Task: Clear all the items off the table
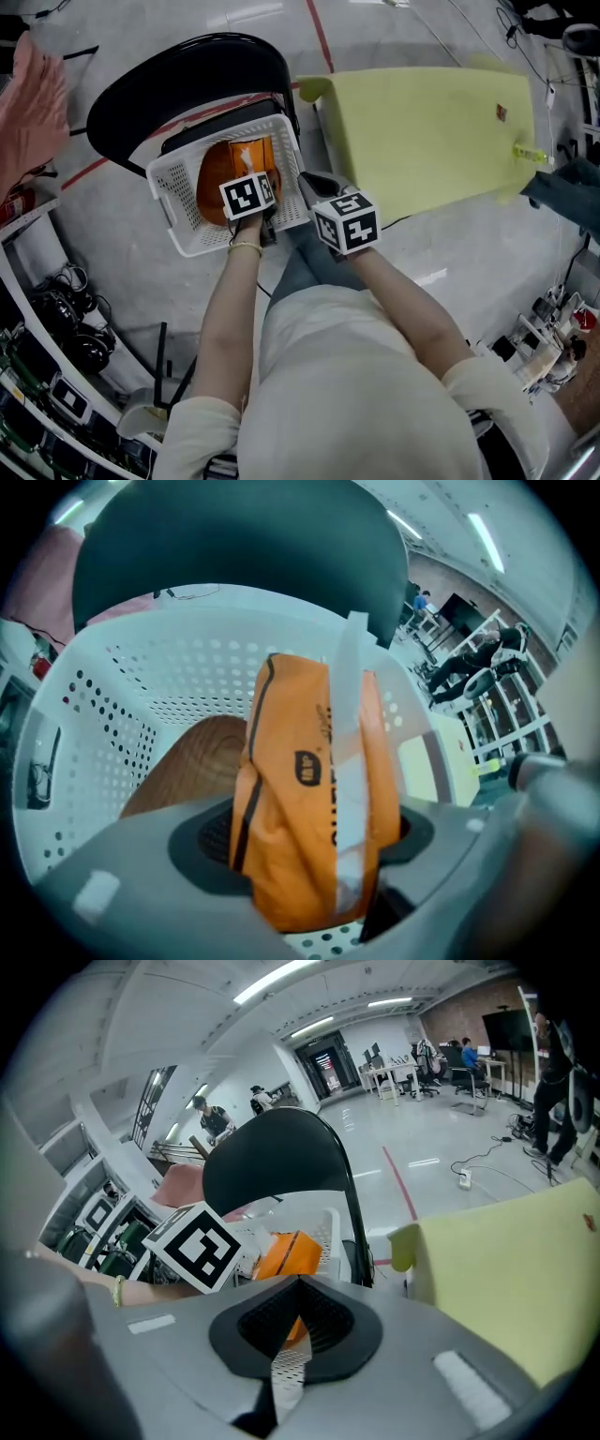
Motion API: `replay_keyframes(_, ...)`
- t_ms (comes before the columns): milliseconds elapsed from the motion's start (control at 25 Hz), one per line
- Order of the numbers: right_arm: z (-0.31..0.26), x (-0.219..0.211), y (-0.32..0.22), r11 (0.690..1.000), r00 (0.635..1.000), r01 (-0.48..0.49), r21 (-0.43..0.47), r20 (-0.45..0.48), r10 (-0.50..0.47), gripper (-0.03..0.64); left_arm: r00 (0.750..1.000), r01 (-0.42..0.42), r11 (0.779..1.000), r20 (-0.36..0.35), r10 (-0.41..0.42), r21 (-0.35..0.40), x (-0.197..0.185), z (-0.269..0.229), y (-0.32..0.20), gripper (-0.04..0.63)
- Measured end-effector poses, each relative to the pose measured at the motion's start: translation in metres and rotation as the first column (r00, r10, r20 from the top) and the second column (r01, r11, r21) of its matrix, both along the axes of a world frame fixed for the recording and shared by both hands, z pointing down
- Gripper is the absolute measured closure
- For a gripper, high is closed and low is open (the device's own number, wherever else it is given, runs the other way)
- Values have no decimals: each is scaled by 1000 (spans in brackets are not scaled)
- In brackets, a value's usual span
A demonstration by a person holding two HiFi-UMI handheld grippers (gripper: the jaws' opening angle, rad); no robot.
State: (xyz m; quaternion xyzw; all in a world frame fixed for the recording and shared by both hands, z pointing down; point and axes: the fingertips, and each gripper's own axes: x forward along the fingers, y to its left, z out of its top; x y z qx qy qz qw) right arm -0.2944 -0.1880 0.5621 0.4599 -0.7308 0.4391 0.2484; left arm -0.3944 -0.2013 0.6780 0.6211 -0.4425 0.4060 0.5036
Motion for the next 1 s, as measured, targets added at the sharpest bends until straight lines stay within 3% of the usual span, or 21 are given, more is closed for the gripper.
replay_keyframes(320,7,-1,-7,1000,1000,-16,-8,4,16,618,1000,-16,1000,-6,16,-25,5,14,1,244)
replay_keyframes(560,9,-6,-3,1000,1000,-16,-16,7,16,618,998,35,998,-57,-32,52,8,7,-10,121)
replay_keyframes(1000,1,-9,0,1000,1000,-5,0,10,5,618,997,47,997,-69,-43,65,7,-5,-5,123)
